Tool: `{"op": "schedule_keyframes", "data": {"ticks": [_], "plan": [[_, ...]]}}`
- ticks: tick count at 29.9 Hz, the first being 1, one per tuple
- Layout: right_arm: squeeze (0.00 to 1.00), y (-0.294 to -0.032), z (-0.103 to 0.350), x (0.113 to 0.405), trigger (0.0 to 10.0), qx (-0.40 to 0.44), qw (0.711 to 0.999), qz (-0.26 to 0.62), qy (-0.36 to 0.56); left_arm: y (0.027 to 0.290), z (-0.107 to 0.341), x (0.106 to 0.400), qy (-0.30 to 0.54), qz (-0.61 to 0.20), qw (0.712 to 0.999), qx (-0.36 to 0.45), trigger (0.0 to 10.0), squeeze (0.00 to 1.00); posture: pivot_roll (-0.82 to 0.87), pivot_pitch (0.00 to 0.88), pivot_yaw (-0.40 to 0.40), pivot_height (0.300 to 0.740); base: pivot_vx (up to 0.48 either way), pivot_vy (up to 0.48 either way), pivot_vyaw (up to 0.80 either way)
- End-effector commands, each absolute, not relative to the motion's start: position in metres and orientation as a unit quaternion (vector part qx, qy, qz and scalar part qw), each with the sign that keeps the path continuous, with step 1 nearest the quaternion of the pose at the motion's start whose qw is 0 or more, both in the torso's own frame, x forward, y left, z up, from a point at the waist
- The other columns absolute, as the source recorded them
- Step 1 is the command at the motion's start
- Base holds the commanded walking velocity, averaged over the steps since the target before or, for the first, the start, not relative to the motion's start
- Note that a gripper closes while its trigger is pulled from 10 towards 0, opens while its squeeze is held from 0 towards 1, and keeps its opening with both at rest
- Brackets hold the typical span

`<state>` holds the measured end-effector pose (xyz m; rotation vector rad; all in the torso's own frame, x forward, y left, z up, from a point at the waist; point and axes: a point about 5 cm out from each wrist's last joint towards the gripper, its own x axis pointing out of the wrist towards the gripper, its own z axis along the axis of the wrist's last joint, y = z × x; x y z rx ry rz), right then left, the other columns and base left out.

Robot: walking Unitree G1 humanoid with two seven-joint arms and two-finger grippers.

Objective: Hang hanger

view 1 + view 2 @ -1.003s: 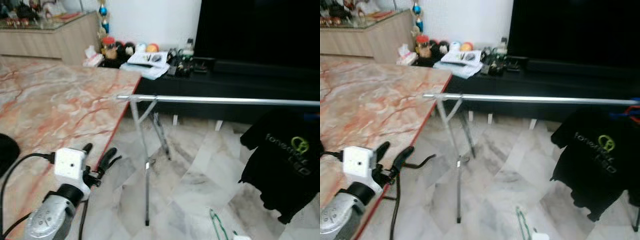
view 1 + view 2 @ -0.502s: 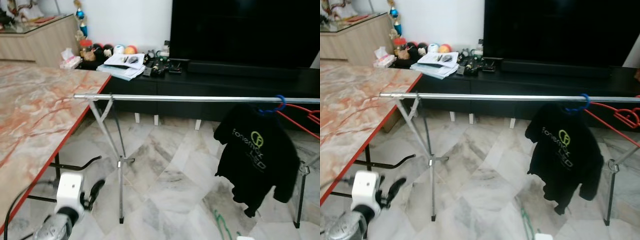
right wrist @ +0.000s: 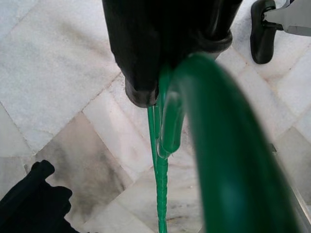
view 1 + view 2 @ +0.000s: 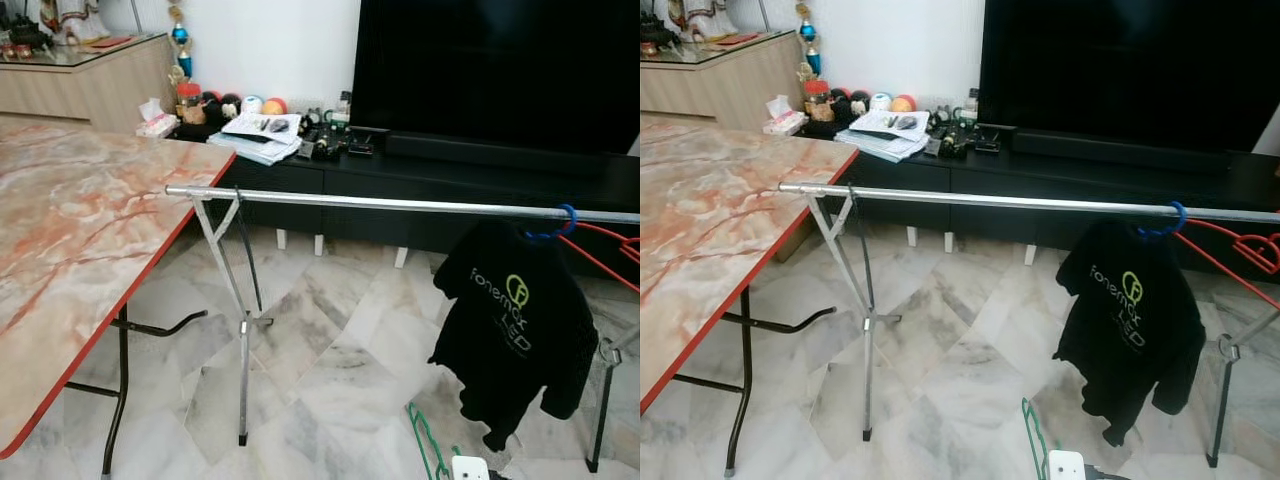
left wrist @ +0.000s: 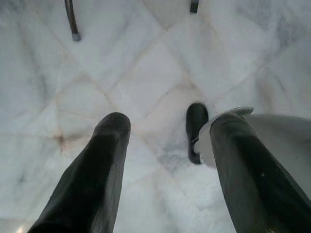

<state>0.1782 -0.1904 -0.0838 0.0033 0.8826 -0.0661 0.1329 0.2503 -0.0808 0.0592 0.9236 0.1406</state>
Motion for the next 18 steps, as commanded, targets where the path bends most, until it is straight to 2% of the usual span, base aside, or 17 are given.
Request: {"op": "schedule_keyframes", "data": {"ticks": [1, 8, 18], "plan": [[0.0, -0.19, -0.084, 0.178, 10.0, 0.0, 0.901, -0.033, 0.433, 0.248, -0.08, 0.137, 0.435, 0.071, 0.897, 0.021, 10.0, 0.0, 0.12, 0.027, -0.027, 0.74, 0.0, 0.0, 0.0], [0.0, -0.19, -0.084, 0.179, 10.0, 0.003, 0.901, -0.035, 0.432, 0.237, -0.082, 0.147, 0.423, 0.057, 0.904, 0.015, 10.0, 0.0, 0.11, 0.032, -0.028, 0.74, 0.315, 0.0, 0.0], [0.0, -0.214, -0.084, 0.168, 10.0, 0.005, 0.899, -0.05, 0.434, 0.231, -0.085, 0.144, 0.425, 0.05, 0.904, 0.01, 10.0, 0.0, 0.11, 0.038, -0.028, 0.74, 0.356, 0.0, 0.0]]}}
